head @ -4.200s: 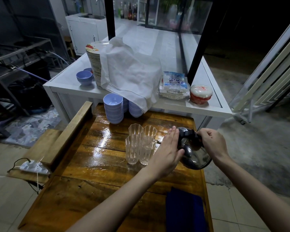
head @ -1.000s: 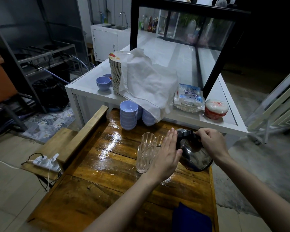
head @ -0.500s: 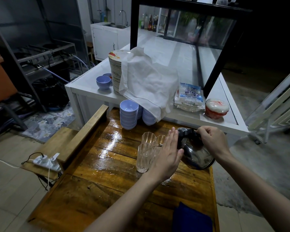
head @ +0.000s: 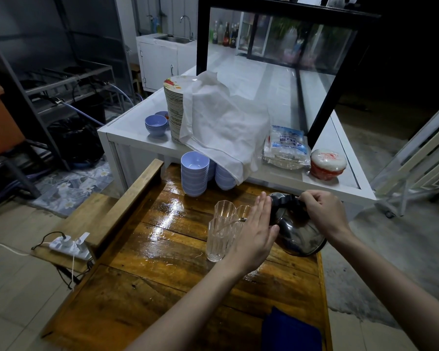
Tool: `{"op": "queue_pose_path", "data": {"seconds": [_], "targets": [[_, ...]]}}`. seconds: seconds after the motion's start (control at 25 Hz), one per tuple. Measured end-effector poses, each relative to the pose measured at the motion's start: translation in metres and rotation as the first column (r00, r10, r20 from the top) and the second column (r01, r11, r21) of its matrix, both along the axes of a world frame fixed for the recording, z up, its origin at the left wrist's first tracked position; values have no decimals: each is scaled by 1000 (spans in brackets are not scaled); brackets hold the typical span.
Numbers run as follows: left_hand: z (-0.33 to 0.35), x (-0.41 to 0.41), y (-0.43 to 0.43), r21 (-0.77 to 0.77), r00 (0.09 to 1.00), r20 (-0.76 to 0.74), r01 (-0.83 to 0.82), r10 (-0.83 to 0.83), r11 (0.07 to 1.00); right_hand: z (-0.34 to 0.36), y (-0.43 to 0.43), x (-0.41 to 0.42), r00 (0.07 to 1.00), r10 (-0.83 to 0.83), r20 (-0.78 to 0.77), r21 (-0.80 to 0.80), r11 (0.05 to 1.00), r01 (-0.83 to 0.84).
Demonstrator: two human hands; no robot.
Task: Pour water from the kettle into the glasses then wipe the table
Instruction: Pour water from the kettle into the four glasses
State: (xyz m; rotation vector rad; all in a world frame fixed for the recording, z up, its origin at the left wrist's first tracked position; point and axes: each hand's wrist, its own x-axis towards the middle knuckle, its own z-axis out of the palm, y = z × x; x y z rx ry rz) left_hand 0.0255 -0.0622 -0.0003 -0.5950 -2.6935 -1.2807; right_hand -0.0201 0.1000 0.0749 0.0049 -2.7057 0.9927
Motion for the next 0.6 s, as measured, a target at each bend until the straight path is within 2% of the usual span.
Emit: {"op": "queue_pose_path", "data": {"seconds": [0.2, 0.6], "targets": [[-1, -1, 0, -47, 1000, 8, 16, -16, 999, -1, 0, 4, 1000, 6, -9, -20, 1000, -6], [-4, -2, 8, -15, 1000, -4, 9, -9, 1000, -2, 5, 2, 1000, -5, -13, -14, 1000, 5]]}}
